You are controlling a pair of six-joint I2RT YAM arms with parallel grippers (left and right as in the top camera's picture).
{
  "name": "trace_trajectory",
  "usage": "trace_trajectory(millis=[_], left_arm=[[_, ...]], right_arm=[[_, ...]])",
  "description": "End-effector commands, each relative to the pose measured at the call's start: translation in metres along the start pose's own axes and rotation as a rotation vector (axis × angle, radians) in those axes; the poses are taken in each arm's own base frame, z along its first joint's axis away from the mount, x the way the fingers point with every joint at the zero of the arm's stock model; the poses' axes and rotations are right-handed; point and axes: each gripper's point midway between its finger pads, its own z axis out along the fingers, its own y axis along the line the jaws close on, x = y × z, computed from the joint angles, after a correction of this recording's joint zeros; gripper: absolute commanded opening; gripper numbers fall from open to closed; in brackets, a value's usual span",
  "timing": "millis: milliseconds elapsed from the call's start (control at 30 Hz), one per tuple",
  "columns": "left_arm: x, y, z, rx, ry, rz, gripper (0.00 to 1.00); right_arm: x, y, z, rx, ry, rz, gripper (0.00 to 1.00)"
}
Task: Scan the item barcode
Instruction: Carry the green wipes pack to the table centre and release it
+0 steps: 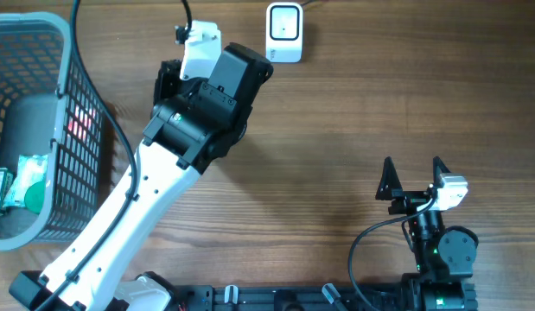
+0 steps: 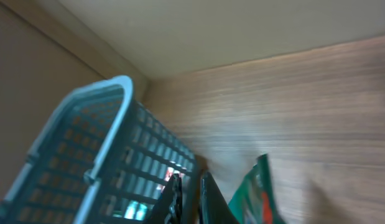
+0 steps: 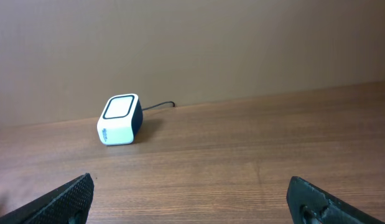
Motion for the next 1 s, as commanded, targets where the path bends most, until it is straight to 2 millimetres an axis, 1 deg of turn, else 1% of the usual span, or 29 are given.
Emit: trace_trajectory(millis=[0, 33, 100, 133, 167, 200, 233, 267, 300, 367, 400, 467, 500, 533, 567, 600, 633, 667, 700, 733, 767, 800, 867, 900, 933, 967], left_arm=[[-0.006, 0.006, -0.004, 0.012, -0.013, 0.079, 0.04], [-0.004, -0.011, -0.004, 0.108, -0.001, 0.082, 0.04], [0.005, -0.054, -0.010, 0.337, 0.041, 0.058, 0.04], [0.010, -0.073, -0.012, 0.418, 0.078, 0.017, 0.04], [0.017, -0.091, -0.014, 0.487, 0.118, 0.012, 0.04], [0.025, -0.115, -0.016, 0.569, 0.169, 0.001, 0.04], [0.031, -0.144, -0.020, 0.669, 0.237, -0.069, 0.04], [0.031, -0.159, -0.024, 0.728, 0.264, -0.112, 0.04], [0.026, -0.177, -0.034, 0.829, 0.288, -0.164, 0.04], [0.007, -0.204, -0.055, 1.012, 0.299, -0.275, 0.04], [0.001, -0.210, -0.063, 1.070, 0.304, -0.308, 0.04], [-0.020, -0.223, -0.092, 1.260, 0.308, -0.392, 0.04], [-0.030, -0.226, -0.103, 1.328, 0.304, -0.424, 0.04], [-0.037, -0.227, -0.109, 1.368, 0.304, -0.456, 0.04], [-0.042, -0.226, -0.112, 1.378, 0.338, -0.524, 0.04], [-0.042, -0.226, -0.111, 1.372, 0.361, -0.553, 0.04], [-0.042, -0.226, -0.109, 1.367, 0.372, -0.562, 0.04], [-0.037, -0.226, -0.104, 1.330, 0.381, -0.558, 0.08], [-0.032, -0.224, -0.097, 1.286, 0.389, -0.556, 0.14], [-0.026, -0.219, -0.081, 1.196, 0.355, -0.523, 0.48], [-0.028, -0.210, -0.069, 1.131, 0.300, -0.500, 0.90], [-0.035, -0.183, -0.050, 1.026, 0.233, -0.518, 1.00], [-0.057, -0.121, -0.028, 0.884, 0.126, -0.625, 1.00], [-0.070, -0.073, -0.016, 0.789, 0.055, -0.710, 1.00], [-0.077, -0.032, -0.007, 0.712, 0.003, -0.778, 1.00], [-0.078, 0.015, 0.002, 0.629, -0.045, -0.851, 1.00]], right_arm=[[-0.001, -0.001, 0.000, 0.007, -0.008, 0.011, 1.00], [-0.001, -0.001, 0.000, 0.007, -0.008, 0.011, 1.00], [-0.001, -0.001, 0.000, 0.007, -0.008, 0.011, 1.00], [-0.001, -0.001, 0.000, 0.008, -0.008, 0.011, 1.00], [-0.001, -0.001, 0.000, 0.007, -0.008, 0.011, 1.00], [-0.001, -0.001, 0.000, 0.008, -0.008, 0.011, 1.00], [-0.001, -0.001, 0.000, 0.008, -0.008, 0.011, 1.00], [-0.001, -0.001, 0.000, 0.008, -0.008, 0.011, 1.00], [-0.001, -0.001, 0.000, 0.008, -0.008, 0.011, 1.00], [-0.001, -0.001, 0.000, 0.008, -0.008, 0.011, 1.00], [-0.001, -0.001, 0.000, 0.008, -0.008, 0.011, 1.00], [-0.001, -0.001, 0.000, 0.007, -0.008, 0.011, 1.00], [-0.001, -0.001, 0.000, 0.008, -0.008, 0.011, 1.00], [-0.001, -0.001, 0.000, 0.008, -0.008, 0.011, 1.00], [-0.001, -0.001, 0.000, 0.007, -0.008, 0.011, 1.00], [-0.001, -0.001, 0.000, 0.007, -0.008, 0.011, 1.00], [-0.001, -0.001, 0.000, 0.007, -0.008, 0.011, 1.00], [-0.001, -0.001, 0.000, 0.008, -0.008, 0.011, 1.00], [-0.001, -0.001, 0.000, 0.008, -0.008, 0.011, 1.00], [-0.001, -0.001, 0.000, 0.008, -0.008, 0.011, 1.00], [-0.001, -0.001, 0.000, 0.007, -0.008, 0.011, 1.00], [-0.001, -0.001, 0.000, 0.008, -0.008, 0.011, 1.00], [-0.001, -0.001, 0.000, 0.007, -0.008, 0.011, 1.00], [-0.001, -0.001, 0.000, 0.008, -0.008, 0.011, 1.00], [-0.001, -0.001, 0.000, 0.007, -0.008, 0.011, 1.00], [-0.001, -0.001, 0.000, 0.007, -0.008, 0.011, 1.00]])
